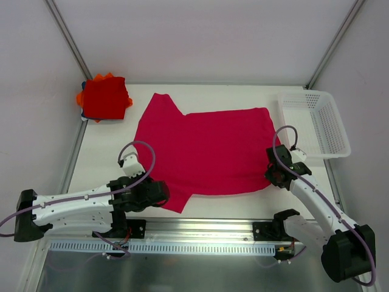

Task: Fold and stack the t-shirts
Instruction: Flatten the tshirt out, then fold the tshirt

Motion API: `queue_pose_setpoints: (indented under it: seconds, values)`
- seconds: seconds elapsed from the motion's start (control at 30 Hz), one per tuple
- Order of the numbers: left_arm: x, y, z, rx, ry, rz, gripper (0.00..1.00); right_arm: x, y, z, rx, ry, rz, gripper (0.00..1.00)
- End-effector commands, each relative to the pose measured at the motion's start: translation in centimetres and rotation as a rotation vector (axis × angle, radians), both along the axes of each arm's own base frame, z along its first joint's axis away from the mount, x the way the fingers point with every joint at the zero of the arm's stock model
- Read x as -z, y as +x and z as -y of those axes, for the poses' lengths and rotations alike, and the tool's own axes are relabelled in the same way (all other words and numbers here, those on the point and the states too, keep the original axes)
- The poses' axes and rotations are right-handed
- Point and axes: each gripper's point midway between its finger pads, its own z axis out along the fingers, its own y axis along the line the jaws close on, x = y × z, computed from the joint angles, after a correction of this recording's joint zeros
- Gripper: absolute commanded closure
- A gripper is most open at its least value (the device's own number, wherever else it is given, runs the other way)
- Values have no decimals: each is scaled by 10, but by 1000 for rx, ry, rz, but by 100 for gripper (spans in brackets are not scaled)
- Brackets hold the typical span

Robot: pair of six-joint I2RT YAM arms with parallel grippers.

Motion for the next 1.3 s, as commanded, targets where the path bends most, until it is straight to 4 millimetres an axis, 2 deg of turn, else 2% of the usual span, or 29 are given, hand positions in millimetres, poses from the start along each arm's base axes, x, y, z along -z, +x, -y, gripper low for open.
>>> queue_pose_setpoints:
  seconds: [0.0,0.17,0.27,0.3,0.33,0.37,0.43,0.47,0.53,0.57,0.6,0.73,1.0,1.17,1.27]
  values:
    - [-36,23,-12,-5,99,93,100,-25,23,1,-20,-43,65,99]
    - [-53,44,-8,-19,144,110,100,-37,46,-1,-36,-80,55,100]
    - [-52,57,-7,-12,171,92,100,-38,56,-3,-46,-101,44,99]
    - [-53,65,0,-12,140,107,100,-37,62,-3,-48,-114,31,99]
    - [-47,69,5,6,120,84,100,-36,66,-3,-47,-120,29,100]
    - [-44,78,-3,-4,136,69,100,-36,69,-3,-52,-129,23,99]
    - [-36,91,8,18,61,61,100,-33,81,-5,-57,-146,5,99]
    - [-33,99,-1,-3,68,52,100,-32,84,-5,-58,-154,-3,100]
    - [-24,110,2,-7,49,33,100,-28,96,-7,-62,-172,-26,99]
    - [-23,117,-3,-28,56,26,100,-27,100,-8,-70,-176,-39,100]
    - [-16,121,-3,-33,66,3,100,-24,104,-8,-69,-180,-53,99]
    - [-8,137,0,-49,59,-17,100,-7,122,-16,-76,-175,-116,99]
    - [14,151,2,-55,54,-58,100,18,139,-24,-92,-179,-192,99]
    - [23,157,-5,-76,42,-73,100,23,146,-23,-93,-195,-202,99]
    - [28,158,-12,-95,39,-81,100,21,152,-24,-103,-202,-199,94]
